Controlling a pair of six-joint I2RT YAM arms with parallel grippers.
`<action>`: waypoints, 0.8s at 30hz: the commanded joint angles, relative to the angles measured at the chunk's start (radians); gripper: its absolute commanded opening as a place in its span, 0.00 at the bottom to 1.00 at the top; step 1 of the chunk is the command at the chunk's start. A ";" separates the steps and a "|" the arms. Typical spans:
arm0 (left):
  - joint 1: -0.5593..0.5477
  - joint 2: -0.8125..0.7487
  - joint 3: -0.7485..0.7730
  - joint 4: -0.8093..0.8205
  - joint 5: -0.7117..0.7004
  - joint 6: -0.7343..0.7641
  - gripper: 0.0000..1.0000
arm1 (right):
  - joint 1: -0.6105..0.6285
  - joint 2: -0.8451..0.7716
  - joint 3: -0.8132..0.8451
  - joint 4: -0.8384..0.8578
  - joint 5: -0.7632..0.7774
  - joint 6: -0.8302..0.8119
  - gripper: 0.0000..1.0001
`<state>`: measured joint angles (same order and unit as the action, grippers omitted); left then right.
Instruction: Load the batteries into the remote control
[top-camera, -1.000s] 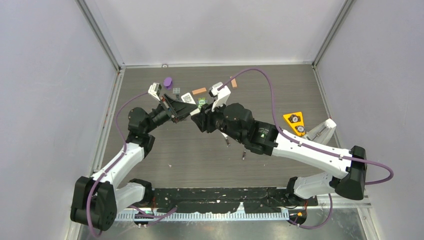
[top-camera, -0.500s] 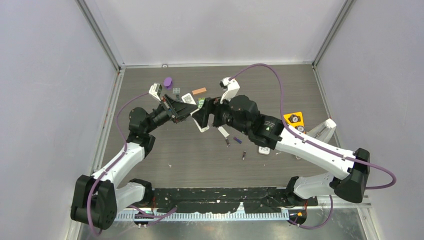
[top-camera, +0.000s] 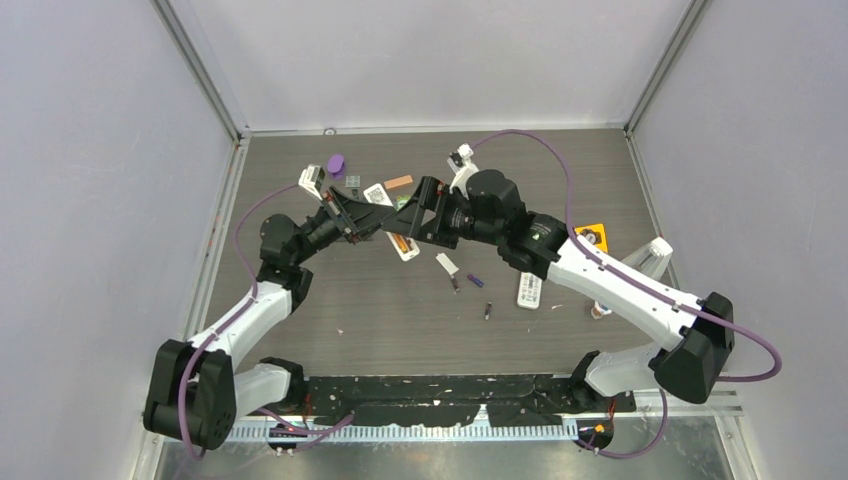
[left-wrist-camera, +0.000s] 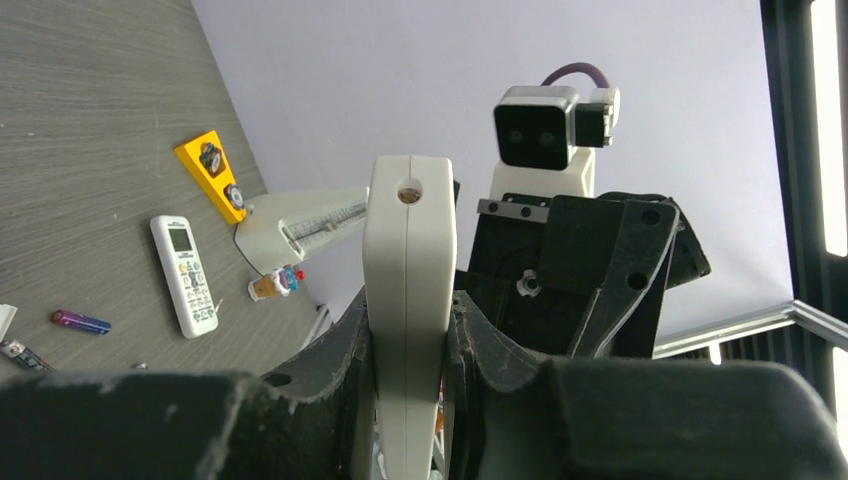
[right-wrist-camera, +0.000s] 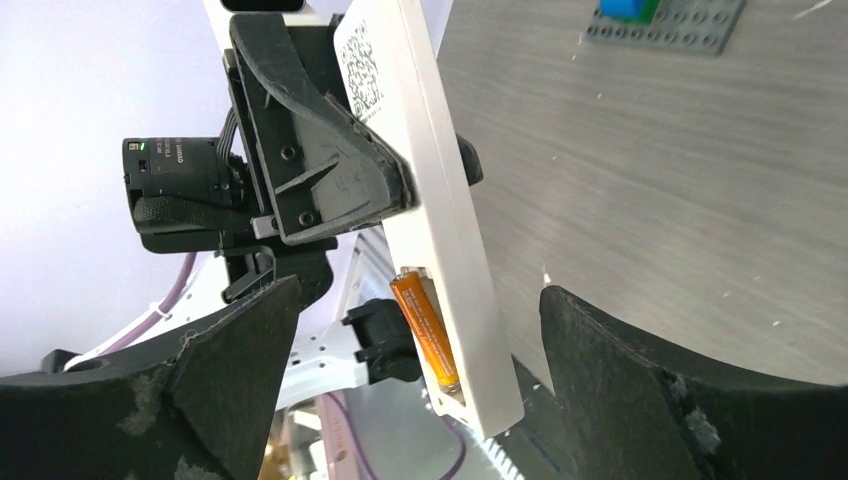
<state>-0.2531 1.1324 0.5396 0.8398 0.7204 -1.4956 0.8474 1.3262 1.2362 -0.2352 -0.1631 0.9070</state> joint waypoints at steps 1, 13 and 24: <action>0.002 0.013 0.005 0.116 -0.041 -0.031 0.00 | -0.013 0.023 0.025 0.057 -0.096 0.132 0.95; 0.000 0.036 -0.029 0.194 -0.161 -0.066 0.00 | -0.013 -0.005 -0.065 0.157 0.043 0.346 0.94; -0.011 0.032 -0.045 0.226 -0.213 -0.074 0.00 | -0.011 0.038 -0.056 0.192 0.072 0.413 0.77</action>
<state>-0.2562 1.1717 0.4961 0.9779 0.5404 -1.5650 0.8379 1.3571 1.1664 -0.1028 -0.1101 1.2785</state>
